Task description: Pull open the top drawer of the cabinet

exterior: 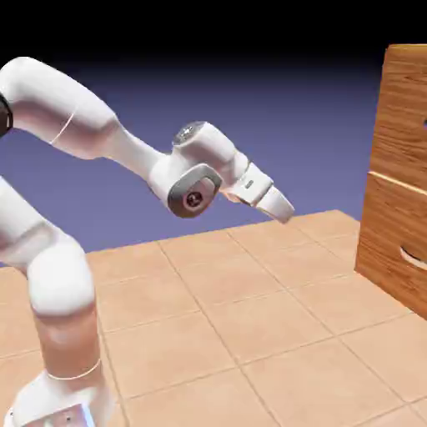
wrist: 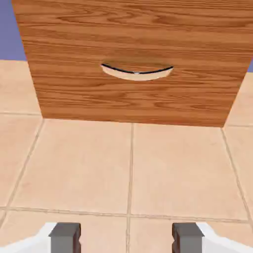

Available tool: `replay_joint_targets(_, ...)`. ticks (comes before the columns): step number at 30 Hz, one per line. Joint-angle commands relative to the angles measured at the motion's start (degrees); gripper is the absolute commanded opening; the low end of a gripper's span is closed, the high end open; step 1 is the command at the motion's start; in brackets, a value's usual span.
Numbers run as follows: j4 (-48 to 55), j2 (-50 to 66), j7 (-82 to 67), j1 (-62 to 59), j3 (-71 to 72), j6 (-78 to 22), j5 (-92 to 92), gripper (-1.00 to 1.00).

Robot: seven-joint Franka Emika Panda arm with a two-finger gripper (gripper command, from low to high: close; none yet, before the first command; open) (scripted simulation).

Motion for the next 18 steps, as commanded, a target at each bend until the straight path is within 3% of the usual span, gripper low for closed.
replay_joint_targets(1, 1.39, -0.11, -0.5, -2.08, 2.03, 0.09, 1.79, 0.0)
replay_joint_targets(18, 24.97, -1.9, -8.91, -37.38, 36.42, 1.53, 32.23, 0.0)
